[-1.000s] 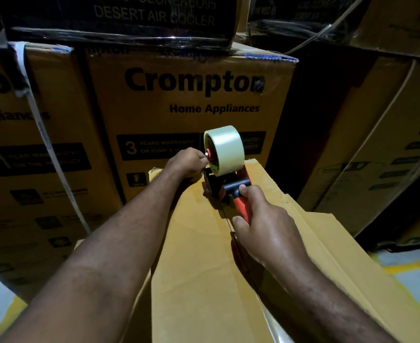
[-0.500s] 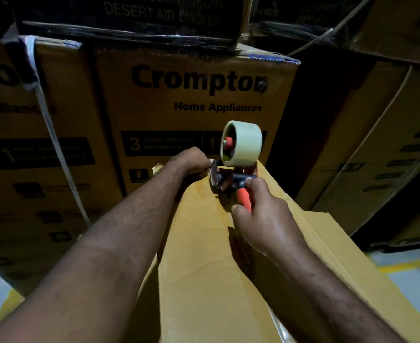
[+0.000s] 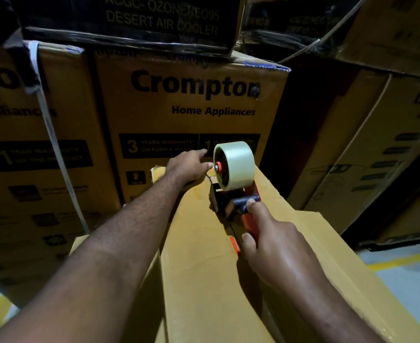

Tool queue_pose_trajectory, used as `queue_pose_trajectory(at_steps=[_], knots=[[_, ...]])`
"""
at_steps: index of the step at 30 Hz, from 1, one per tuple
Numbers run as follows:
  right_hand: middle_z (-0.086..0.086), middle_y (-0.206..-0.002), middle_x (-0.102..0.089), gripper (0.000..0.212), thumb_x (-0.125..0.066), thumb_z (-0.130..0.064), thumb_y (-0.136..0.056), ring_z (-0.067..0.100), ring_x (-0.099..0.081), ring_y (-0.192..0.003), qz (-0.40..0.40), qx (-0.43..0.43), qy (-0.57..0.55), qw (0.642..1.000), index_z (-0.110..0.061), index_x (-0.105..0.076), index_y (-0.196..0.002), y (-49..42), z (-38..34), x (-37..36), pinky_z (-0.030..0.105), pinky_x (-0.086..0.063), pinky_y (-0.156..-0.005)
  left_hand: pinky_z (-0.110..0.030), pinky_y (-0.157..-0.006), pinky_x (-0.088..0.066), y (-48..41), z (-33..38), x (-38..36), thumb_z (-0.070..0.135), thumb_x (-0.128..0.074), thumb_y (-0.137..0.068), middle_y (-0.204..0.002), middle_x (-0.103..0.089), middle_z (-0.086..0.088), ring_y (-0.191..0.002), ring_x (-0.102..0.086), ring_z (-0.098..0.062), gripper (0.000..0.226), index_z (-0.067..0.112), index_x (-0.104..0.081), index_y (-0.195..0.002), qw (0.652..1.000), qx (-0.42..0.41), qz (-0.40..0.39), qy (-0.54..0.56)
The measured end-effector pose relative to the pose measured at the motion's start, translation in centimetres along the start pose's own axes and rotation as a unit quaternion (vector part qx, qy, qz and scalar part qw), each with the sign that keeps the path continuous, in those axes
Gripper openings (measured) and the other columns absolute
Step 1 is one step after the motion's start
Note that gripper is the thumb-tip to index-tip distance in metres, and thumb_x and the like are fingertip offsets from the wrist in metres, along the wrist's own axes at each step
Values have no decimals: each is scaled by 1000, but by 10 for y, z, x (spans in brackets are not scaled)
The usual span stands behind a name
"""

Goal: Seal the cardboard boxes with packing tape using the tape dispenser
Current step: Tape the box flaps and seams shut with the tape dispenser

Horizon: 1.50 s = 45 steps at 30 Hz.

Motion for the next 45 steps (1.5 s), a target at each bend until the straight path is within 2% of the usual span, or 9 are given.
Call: queue_pose_trajectory(at_steps=[3, 5, 9, 22, 27, 31, 37, 41, 45], knots=[[-2, -111, -65, 52, -52, -38, -101, 12, -62, -88, 0, -2, 1, 1000, -45, -18, -140, 4, 1, -3, 30, -60, -77, -52, -104, -45, 10, 14, 12, 39, -59, -99, -118, -68, 8, -107, -62, -17, 28, 33, -63, -126, 997, -57, 45, 21], [-2, -110, -63, 50, -52, -40, -101, 13, -63, -89, 1, -14, -13, 1000, -46, -19, -139, 3, 4, -2, 34, -60, -77, -50, -106, -41, 21, 24, 4, 36, -54, -101, -115, -68, 6, -103, -60, -16, 19, 32, -65, -116, 996, -81, 2, -26], [1, -114, -61, 52, -52, -42, -100, 16, -63, -89, 0, -30, -43, 999, -46, -20, -140, 5, 6, -1, 37, -61, -74, -58, -116, -26, 20, 20, -15, 48, -39, -105, -151, -52, 3, -139, -45, -23, 48, 29, -46, -149, 988, -72, -73, -115], [-10, -106, -46, 52, -52, -51, -98, 11, -55, -97, -84, -86, -24, 992, -56, -17, -136, 84, 31, 25, 25, -51, -83, -66, -120, -10, 20, 20, -21, 54, -33, -106, -162, -37, 4, -150, -31, -23, 55, 32, -35, -156, 987, -42, -85, -131], [-8, -118, -53, 55, -52, -48, -99, 11, -52, -98, -77, -98, -18, 992, -53, -17, -140, 93, 30, 23, 25, -50, -84, -74, -116, 8, 51, 53, -33, 61, -32, -103, -171, -9, 2, -157, 4, -28, 68, 27, -22, -161, 964, -114, -126, -204], [-7, -113, -55, 55, -52, -47, -99, 12, -57, -96, -64, -103, -22, 992, -52, -16, -141, 96, 28, 21, 25, -53, -80, -65, -121, 6, 108, 74, -59, 55, -33, -105, -170, -13, 0, -157, -4, -21, 60, 33, -25, -160, 932, -235, -198, -195], [-9, -99, -48, 52, -50, -44, -100, 9, -56, -85, -43, -77, -5, 996, -52, -16, -138, 103, 27, 19, 24, -54, -68, -59, -124, 6, 113, 73, -52, 49, -28, -108, -169, -21, 1, -155, -14, -18, 53, 32, -30, -159, 928, -236, -195, -210], [-8, -105, -52, 53, -49, -51, -99, 8, -57, -85, -79, -101, -8, 992, -59, -13, -136, 131, 43, 30, 27, -55, -77, -58, -122, 8, 108, 71, -62, 53, -22, -108, -171, -3, 6, -157, -4, -16, 60, 30, -15, -163, 923, -253, -188, -220], [-11, -107, -54, 52, -50, -59, -94, 7, -59, -88, -92, -123, -8, 988, -63, -10, -128, 170, 49, 37, 18, -49, -76, -60, -121, 7, 102, 65, -62, 55, -21, -108, -171, 5, 8, -157, 2, -15, 65, 25, -5, -164, 921, -239, -190, -240]])
Point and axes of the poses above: each hand's wrist, its own y-axis away from the middle knuckle, its own x-axis out of the back of the hand, z = x × y, the point moved 8 cm from there along -y, towards the middle knuckle
